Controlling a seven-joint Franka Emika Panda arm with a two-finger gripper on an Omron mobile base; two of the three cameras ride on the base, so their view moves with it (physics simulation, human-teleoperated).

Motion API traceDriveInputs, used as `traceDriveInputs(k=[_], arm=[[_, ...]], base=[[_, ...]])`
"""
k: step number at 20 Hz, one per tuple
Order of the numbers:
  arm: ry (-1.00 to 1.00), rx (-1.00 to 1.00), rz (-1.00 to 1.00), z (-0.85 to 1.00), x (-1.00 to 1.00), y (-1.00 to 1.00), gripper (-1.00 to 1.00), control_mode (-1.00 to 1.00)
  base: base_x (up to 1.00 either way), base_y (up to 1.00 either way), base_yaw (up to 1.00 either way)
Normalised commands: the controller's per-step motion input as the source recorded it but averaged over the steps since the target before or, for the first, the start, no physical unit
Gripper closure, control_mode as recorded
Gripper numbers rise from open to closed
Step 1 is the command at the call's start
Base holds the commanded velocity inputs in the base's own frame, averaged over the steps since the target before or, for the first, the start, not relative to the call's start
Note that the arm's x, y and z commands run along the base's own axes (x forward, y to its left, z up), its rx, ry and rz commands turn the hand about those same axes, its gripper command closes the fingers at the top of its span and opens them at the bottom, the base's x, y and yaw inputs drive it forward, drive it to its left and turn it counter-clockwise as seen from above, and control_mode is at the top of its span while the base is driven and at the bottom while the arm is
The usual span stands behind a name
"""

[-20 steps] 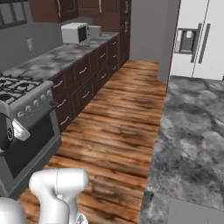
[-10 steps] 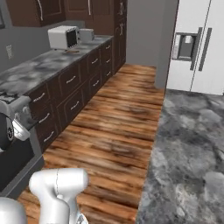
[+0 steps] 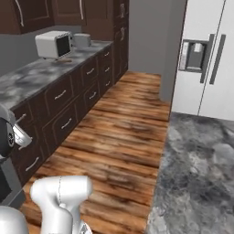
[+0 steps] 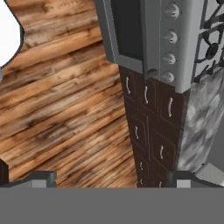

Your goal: Move the cutting board and knife to the sink. Then move spray from the cabinet to the counter.

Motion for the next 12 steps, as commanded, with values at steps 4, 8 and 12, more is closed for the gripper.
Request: traceDriveInputs(k=[4, 8, 12], arm=[[0.0, 0.0, 0.0, 0.0, 0.0, 0.0, -1.0, 1.0], [0.0, 0.0, 0.0, 0.0, 0.0, 0.0, -1.0, 1.0], [0.0, 0.0, 0.0, 0.0, 0.0, 0.0, -1.0, 1.0]], base=[[1.0, 0.24, 0.01], [1.0, 0.24, 0.02], [1.0, 0.22, 0.04]])
